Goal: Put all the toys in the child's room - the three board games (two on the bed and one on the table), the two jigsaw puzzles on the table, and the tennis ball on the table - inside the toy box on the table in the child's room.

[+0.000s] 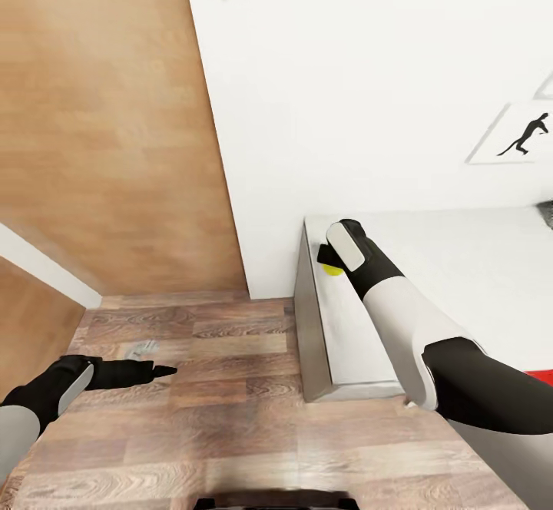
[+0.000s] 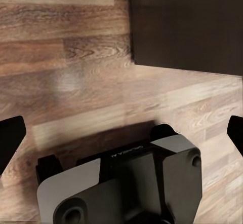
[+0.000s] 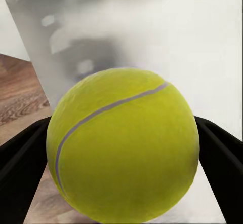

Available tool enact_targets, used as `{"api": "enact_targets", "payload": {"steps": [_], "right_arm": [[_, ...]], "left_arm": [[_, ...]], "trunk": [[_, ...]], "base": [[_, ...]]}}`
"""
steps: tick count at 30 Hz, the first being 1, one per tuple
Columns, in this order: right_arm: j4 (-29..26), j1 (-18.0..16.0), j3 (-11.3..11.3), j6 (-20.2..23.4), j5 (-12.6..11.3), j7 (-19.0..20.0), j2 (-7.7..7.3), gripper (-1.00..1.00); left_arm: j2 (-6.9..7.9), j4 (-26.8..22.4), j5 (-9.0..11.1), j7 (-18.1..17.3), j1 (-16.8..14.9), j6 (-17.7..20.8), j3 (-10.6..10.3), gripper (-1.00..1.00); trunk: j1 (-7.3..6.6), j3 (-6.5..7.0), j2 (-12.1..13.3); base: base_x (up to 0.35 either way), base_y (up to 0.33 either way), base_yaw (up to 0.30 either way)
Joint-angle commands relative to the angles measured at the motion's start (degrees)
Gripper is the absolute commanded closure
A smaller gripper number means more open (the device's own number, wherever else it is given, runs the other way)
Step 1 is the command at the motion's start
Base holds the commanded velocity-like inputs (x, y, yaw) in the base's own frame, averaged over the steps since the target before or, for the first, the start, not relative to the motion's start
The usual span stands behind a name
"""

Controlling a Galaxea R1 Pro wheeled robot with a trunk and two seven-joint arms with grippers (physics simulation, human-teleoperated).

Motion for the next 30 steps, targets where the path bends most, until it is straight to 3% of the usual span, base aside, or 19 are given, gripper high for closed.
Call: {"api": "enact_targets", "payload": {"steps": [1, 8, 15, 20, 30], "right_arm": [[-0.05, -0.08, 0.24, 0.10, -0.59, -0.56, -0.07, 1.00], [-4.50, -0.08, 0.14, 0.98, -0.91, -0.69, -0.11, 1.00], [-12.54, 0.03, -1.58, 5.20, -1.11, -0.90, -0.05, 1.00], [-17.94, 0.06, -3.28, 8.13, -1.15, -3.77, -0.03, 1.00], [-22.02, -0.05, -3.64, 10.60, -1.24, -5.27, 0.05, 1.00]], "left_arm": [[0.06, -0.05, 0.51, 0.04, -0.04, 0.43, -0.31, -1.00], [0.05, -0.05, 0.51, 0.04, -0.04, 0.43, -0.31, -1.00], [-0.02, -0.05, 0.51, 0.06, -0.04, 0.43, -0.31, -1.00], [0.05, -0.05, 0.51, 0.04, -0.04, 0.43, -0.31, -1.00], [0.01, -0.05, 0.51, 0.20, -0.04, 0.43, -0.36, -1.00]], "trunk": [[0.00, 0.00, -0.10], [0.00, 0.64, -0.10], [0.00, 1.28, -0.10], [0.00, 1.74, -0.10], [0.00, 2.67, -0.10]], "base": [[-0.327, 0.000, 0.000], [-0.266, 0.000, 0.000], [-0.023, 0.000, 0.000], [-0.001, 0.000, 0.000], [0.000, 0.000, 0.000]]}}
